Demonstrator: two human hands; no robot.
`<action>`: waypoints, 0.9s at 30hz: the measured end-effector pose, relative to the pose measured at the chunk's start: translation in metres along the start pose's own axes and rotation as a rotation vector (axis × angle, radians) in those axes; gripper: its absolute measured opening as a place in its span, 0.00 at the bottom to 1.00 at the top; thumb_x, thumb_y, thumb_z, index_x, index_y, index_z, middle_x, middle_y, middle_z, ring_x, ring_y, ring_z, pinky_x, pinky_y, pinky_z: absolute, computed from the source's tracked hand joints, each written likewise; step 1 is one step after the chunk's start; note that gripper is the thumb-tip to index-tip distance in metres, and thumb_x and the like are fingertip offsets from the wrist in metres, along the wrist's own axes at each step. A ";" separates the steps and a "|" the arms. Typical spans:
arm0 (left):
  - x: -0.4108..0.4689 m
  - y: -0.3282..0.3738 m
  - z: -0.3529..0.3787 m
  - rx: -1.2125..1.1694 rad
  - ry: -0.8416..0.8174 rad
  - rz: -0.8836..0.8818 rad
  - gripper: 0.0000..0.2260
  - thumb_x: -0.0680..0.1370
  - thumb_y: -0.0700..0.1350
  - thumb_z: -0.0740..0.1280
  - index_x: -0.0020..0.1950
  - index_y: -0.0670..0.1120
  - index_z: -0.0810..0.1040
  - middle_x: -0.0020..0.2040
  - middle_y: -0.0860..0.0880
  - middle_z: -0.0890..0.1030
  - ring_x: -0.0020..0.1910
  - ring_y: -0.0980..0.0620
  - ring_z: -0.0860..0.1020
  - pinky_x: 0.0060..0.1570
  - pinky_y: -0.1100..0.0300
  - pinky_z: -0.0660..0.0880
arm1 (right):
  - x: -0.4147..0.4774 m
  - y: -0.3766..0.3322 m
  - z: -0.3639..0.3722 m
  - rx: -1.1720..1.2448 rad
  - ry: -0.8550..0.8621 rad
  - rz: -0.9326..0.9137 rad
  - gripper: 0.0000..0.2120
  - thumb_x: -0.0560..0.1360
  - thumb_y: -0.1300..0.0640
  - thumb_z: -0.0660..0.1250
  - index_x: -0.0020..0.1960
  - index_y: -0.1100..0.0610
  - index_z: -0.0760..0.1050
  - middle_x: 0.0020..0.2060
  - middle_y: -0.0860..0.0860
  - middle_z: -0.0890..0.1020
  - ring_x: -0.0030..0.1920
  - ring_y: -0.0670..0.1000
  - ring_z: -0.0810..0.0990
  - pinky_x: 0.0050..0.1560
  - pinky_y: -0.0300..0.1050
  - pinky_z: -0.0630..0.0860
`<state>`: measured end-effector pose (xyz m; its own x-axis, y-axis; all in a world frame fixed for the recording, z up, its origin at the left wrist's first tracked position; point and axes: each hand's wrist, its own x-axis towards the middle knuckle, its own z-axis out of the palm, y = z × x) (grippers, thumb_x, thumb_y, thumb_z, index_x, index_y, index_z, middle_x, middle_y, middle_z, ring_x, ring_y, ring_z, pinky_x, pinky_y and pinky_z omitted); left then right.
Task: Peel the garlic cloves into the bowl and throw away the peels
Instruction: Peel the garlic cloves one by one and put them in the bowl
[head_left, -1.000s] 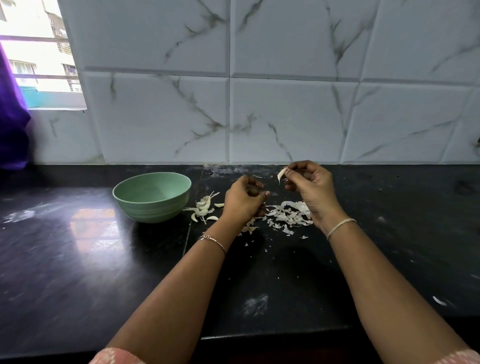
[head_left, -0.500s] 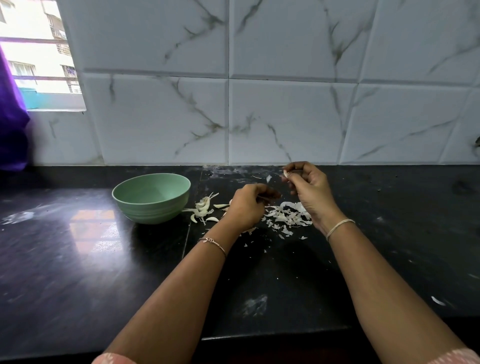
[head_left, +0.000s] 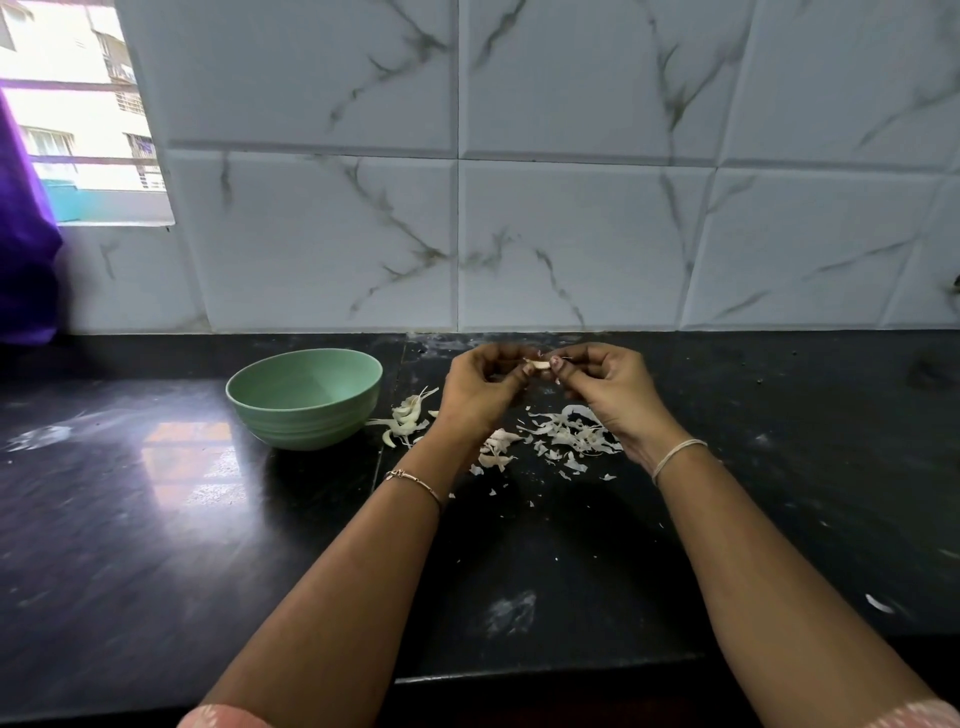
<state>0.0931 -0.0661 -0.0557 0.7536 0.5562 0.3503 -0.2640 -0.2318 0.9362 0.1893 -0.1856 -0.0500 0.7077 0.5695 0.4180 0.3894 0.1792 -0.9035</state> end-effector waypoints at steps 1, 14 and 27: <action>0.000 0.000 0.000 -0.001 0.003 -0.004 0.08 0.76 0.35 0.70 0.46 0.49 0.80 0.42 0.48 0.83 0.41 0.51 0.79 0.47 0.54 0.79 | 0.000 0.000 0.000 -0.023 0.010 -0.009 0.06 0.74 0.66 0.71 0.45 0.56 0.81 0.37 0.49 0.85 0.37 0.41 0.82 0.38 0.33 0.76; -0.005 0.003 0.007 0.169 0.176 0.100 0.10 0.71 0.36 0.75 0.41 0.50 0.81 0.41 0.53 0.84 0.41 0.60 0.82 0.46 0.68 0.78 | 0.002 0.006 0.004 -0.254 0.123 -0.060 0.05 0.73 0.62 0.73 0.42 0.53 0.82 0.38 0.50 0.85 0.40 0.47 0.84 0.43 0.38 0.79; -0.005 0.000 0.009 0.302 0.175 0.114 0.03 0.72 0.39 0.74 0.44 0.45 0.83 0.37 0.57 0.81 0.36 0.66 0.77 0.39 0.77 0.72 | 0.001 0.007 0.002 -0.426 0.141 -0.113 0.04 0.68 0.59 0.75 0.36 0.54 0.82 0.29 0.47 0.82 0.28 0.41 0.76 0.32 0.39 0.73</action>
<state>0.0948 -0.0765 -0.0576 0.6087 0.6350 0.4758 -0.1311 -0.5109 0.8496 0.1914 -0.1820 -0.0559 0.7085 0.4458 0.5471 0.6554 -0.1281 -0.7444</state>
